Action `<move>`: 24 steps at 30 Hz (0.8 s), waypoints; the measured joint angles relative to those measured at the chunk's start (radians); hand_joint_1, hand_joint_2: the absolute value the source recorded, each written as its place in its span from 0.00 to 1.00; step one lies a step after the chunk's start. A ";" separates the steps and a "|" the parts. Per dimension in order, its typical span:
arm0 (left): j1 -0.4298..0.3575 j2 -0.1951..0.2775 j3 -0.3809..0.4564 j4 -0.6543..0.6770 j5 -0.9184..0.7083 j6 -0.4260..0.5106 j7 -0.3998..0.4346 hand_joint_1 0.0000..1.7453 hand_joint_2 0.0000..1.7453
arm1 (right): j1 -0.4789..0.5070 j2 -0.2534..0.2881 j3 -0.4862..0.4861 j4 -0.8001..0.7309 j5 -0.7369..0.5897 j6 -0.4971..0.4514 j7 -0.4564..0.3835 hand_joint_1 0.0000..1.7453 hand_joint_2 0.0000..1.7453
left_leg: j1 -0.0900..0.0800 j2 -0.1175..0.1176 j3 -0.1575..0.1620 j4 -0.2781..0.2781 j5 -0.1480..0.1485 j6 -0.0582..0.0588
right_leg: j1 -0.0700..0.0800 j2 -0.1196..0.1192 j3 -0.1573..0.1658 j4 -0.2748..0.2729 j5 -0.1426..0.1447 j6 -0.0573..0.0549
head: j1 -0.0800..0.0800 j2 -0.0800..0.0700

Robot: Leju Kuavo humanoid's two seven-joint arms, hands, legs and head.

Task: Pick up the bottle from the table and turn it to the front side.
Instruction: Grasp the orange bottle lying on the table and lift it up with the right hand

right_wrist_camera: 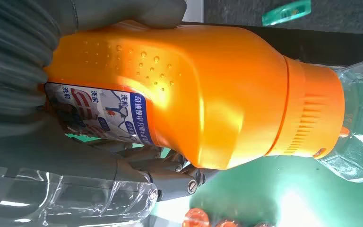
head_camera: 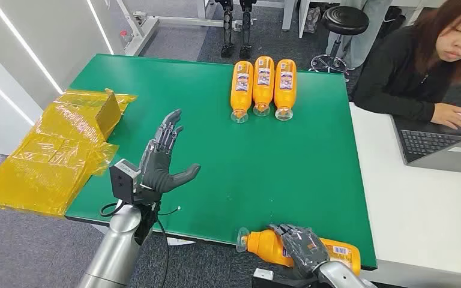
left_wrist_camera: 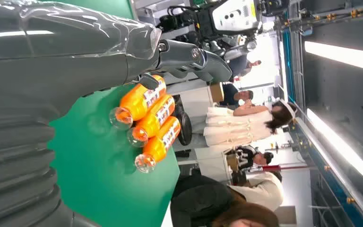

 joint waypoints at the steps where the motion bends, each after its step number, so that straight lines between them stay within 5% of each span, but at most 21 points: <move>1: 0.002 0.001 0.000 0.000 0.000 0.000 -0.001 0.00 1.00 | 0.002 0.000 -0.001 -0.001 0.004 -0.004 0.000 1.00 1.00 | 0.000 0.000 0.000 0.000 0.000 0.000 | 0.000 0.000 0.000 0.000 0.000 0.000 | 0.000 0.000; 8: 0.036 0.010 0.000 0.000 0.005 0.003 -0.019 0.00 1.00 | 0.036 0.001 -0.029 -0.019 0.078 -0.077 0.007 1.00 1.00 | 0.000 0.000 0.000 0.000 0.000 0.000 | 0.000 0.000 0.000 0.000 0.000 0.000 | 0.000 0.000; 15: 0.095 0.010 -0.001 -0.010 0.005 0.017 -0.045 0.00 1.00 | 0.068 0.067 -0.099 -0.072 0.299 -0.329 0.057 1.00 1.00 | 0.000 0.002 -0.002 0.000 0.000 0.000 | 0.000 0.002 -0.003 0.001 0.000 0.000 | 0.000 0.000; 24: 0.166 0.009 -0.001 -0.070 0.004 0.024 -0.046 0.00 1.00 | 0.045 0.143 -0.183 -0.108 0.308 -0.373 0.045 1.00 1.00 | 0.000 0.001 -0.004 -0.001 0.000 0.000 | 0.000 0.002 -0.005 0.002 0.000 -0.001 | 0.000 0.000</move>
